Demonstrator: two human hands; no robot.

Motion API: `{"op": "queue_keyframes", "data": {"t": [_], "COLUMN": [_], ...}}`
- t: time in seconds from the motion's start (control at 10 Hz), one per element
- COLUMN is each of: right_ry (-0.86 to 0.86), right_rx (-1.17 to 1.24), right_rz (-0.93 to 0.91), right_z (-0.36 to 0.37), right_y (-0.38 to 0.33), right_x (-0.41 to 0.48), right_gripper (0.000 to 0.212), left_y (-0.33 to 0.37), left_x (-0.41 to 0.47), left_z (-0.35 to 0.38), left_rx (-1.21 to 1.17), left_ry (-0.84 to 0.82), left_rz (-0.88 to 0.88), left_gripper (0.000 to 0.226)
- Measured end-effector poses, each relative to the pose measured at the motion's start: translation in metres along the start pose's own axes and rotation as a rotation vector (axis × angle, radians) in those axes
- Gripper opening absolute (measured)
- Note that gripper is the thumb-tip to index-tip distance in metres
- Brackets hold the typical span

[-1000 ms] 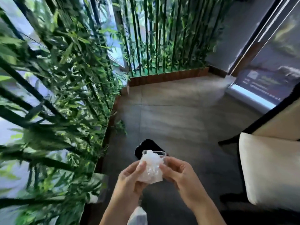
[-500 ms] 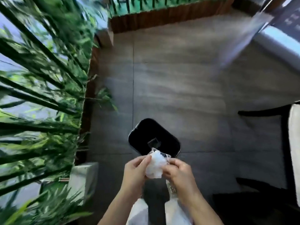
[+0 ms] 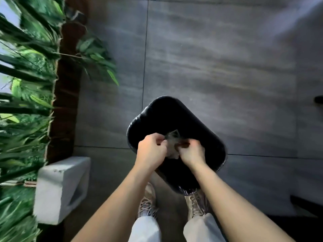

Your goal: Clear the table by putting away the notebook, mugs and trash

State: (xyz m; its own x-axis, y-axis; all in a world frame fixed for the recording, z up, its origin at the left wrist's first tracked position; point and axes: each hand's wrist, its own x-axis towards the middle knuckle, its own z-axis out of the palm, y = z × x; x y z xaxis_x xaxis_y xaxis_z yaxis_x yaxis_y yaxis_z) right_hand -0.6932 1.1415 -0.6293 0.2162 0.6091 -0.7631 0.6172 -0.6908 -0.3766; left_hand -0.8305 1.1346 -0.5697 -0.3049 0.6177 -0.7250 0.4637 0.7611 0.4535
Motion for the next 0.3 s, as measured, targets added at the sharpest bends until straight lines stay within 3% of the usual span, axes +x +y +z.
{"op": "queue_keyframes", "data": {"t": [0.3], "right_ry": [-0.006], "right_rx": [-0.05], "right_rz": [-0.045], "right_z": [-0.056], "right_y": [-0.028], "right_x": [-0.053], "right_gripper": [0.027], "left_y": [0.045], "left_x": [-0.045], "left_z": [-0.051], "left_rx": [0.153], "left_ry": [-0.014], "left_rz": [0.096], "left_gripper": [0.023]}}
